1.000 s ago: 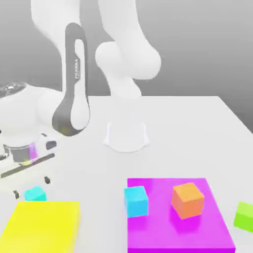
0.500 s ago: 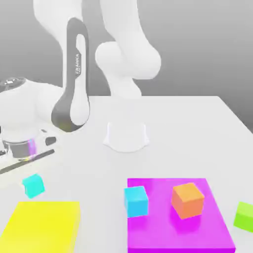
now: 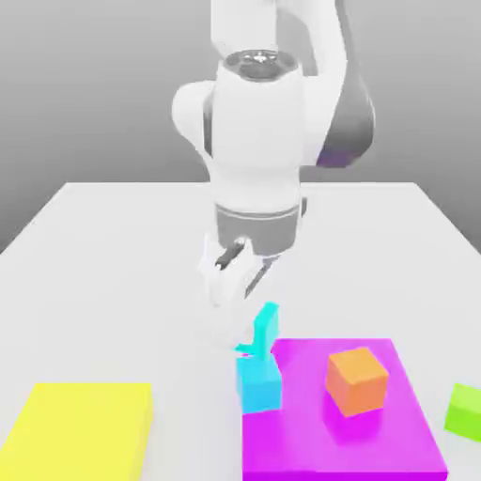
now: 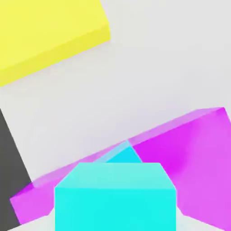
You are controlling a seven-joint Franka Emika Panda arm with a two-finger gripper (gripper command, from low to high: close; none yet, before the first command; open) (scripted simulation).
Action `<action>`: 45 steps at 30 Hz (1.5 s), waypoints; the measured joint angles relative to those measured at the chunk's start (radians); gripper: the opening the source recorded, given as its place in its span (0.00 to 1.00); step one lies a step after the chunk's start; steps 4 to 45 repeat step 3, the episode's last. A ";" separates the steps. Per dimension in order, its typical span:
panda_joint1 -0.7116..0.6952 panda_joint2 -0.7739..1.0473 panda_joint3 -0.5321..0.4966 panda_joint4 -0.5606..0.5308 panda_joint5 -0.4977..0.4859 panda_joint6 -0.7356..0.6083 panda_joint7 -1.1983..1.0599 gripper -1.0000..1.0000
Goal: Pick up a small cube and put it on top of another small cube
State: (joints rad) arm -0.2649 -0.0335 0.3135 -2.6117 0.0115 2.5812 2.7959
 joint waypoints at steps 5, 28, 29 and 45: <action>-0.001 0.017 0.002 -0.004 -0.006 0.021 0.005 1.00; -0.001 0.017 0.002 -0.004 -0.006 0.021 0.005 1.00; -0.001 0.017 0.002 -0.004 -0.006 0.021 0.005 1.00; -0.001 0.017 0.002 -0.004 -0.006 0.021 0.005 1.00</action>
